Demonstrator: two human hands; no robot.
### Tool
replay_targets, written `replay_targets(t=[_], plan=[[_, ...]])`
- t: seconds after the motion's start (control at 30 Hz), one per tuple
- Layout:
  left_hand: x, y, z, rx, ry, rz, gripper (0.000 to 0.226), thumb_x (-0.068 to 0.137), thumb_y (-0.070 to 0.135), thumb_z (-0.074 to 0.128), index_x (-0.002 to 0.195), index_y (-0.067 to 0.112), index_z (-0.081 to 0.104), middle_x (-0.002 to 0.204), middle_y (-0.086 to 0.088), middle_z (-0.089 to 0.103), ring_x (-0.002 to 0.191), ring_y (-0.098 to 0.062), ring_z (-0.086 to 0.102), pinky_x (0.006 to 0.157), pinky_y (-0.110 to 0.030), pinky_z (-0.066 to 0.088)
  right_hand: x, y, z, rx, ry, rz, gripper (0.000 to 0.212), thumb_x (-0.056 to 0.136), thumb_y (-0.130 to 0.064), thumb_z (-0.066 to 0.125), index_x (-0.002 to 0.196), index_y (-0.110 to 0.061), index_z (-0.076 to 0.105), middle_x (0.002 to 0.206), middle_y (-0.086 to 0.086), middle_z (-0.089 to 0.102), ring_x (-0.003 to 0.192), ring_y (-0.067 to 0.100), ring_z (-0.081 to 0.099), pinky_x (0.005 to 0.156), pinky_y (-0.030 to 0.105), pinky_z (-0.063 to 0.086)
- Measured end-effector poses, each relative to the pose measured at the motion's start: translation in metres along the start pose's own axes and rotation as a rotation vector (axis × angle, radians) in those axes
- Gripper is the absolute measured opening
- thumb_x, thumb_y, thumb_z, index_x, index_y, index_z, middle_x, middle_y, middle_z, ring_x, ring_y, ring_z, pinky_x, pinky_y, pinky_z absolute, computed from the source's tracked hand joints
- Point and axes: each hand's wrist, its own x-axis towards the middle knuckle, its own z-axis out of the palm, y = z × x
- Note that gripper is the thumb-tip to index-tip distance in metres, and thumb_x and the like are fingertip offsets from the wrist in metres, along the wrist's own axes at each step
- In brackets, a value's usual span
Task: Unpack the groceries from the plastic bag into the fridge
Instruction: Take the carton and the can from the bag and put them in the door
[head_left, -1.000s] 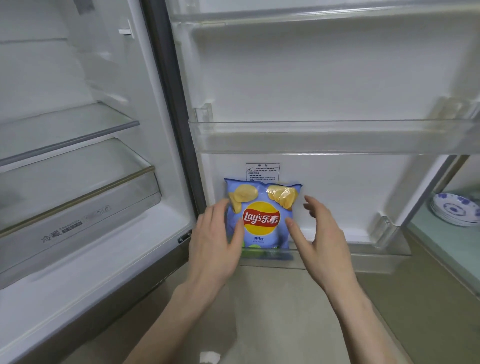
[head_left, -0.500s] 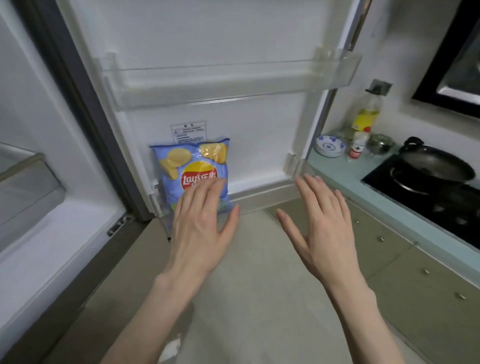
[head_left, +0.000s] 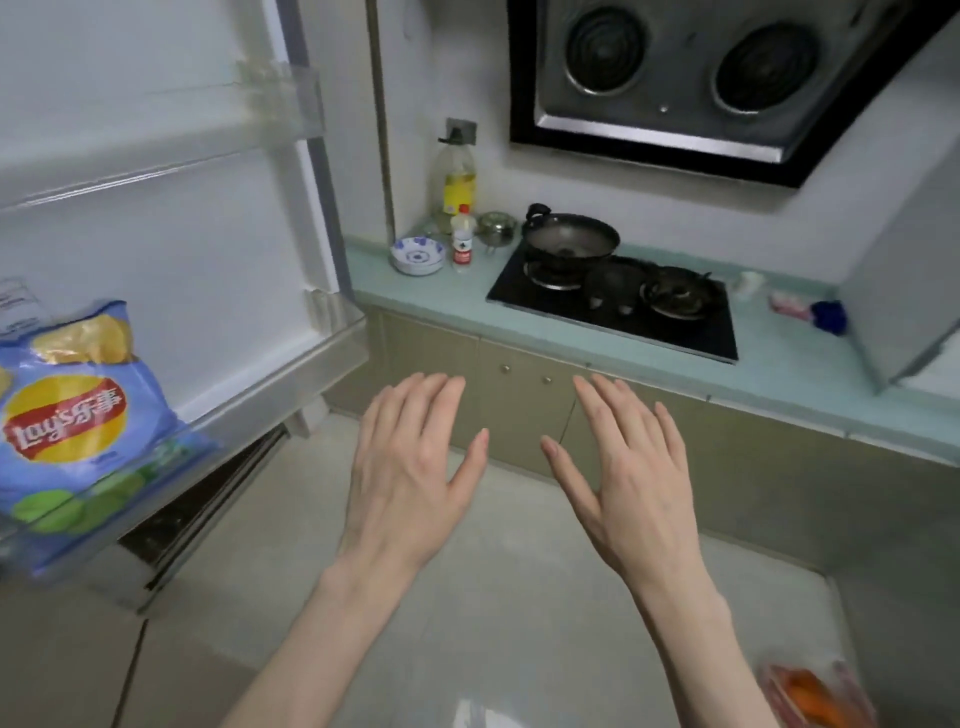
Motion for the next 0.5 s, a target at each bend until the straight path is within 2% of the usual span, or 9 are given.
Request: replay_targets(t=[0.2, 0.37, 0.5], plan=[[0.019, 0.102, 0.052, -0.137, -0.075, 0.189, 0.051, 0.1, 0.041, 0.056, 0.139, 0.008, 0.059, 0.138, -0.009, 0.061, 0.135, -0.029, 0.053, 0.113, -0.048, 0.042, -0.04, 0.094, -0.039, -0.089, 0.027, 0.201, 0.065, 0.104, -0.06, 0.042, 0.155, -0.02, 0.046, 0.157, -0.001, 0.051, 0.15, 0.02, 0.043, 0.127, 0.043, 0.024], [0.019, 0.198, 0.102, -0.323, -0.176, 0.249, 0.05, 0.101, 0.041, 0.054, 0.141, 0.011, 0.058, 0.141, -0.005, 0.06, 0.138, -0.025, 0.05, 0.116, -0.041, 0.04, -0.083, 0.179, -0.074, -0.101, 0.059, 0.351, 0.063, 0.104, -0.058, 0.043, 0.154, -0.019, 0.046, 0.156, 0.0, 0.051, 0.147, 0.02, 0.045, 0.126, 0.041, 0.024], [0.008, 0.27, 0.14, -0.379, -0.226, 0.304, 0.049, 0.101, 0.04, 0.054, 0.14, 0.01, 0.058, 0.141, -0.005, 0.06, 0.138, -0.025, 0.051, 0.116, -0.039, 0.039, -0.121, 0.246, -0.097, -0.123, 0.085, 0.454, 0.063, 0.104, -0.057, 0.046, 0.155, -0.019, 0.044, 0.157, 0.0, 0.05, 0.147, 0.02, 0.044, 0.125, 0.041, 0.027]])
